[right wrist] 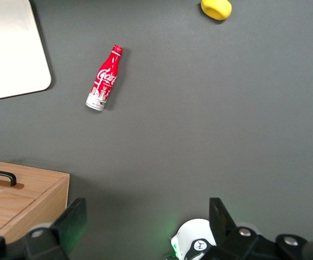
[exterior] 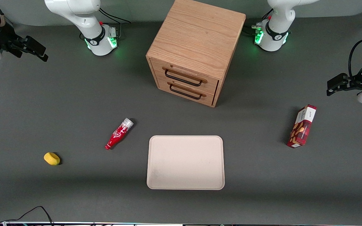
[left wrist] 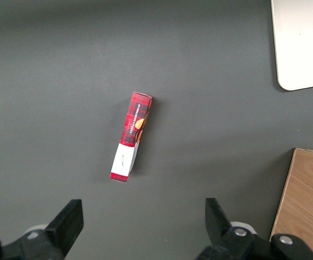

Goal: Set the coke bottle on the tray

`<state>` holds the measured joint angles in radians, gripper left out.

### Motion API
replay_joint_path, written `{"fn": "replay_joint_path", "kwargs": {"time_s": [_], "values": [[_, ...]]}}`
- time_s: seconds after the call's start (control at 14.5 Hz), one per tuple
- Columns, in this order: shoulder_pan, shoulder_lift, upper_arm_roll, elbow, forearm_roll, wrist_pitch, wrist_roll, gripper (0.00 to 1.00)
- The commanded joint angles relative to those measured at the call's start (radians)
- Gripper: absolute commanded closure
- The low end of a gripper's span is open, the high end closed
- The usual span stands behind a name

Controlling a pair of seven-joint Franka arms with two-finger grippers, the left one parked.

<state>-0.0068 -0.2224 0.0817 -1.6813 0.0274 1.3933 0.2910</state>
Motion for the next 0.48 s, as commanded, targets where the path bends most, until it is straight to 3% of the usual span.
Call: {"fn": "replay_joint_path", "kwargs": {"time_s": [0.0, 0.41], "values": [[-0.001, 0.034, -0.025, 0.049, 0.029, -0.01, -0.026, 0.0], [0.002, 0.04, -0.023, 0.051, 0.028, -0.051, -0.041, 0.0]]}}
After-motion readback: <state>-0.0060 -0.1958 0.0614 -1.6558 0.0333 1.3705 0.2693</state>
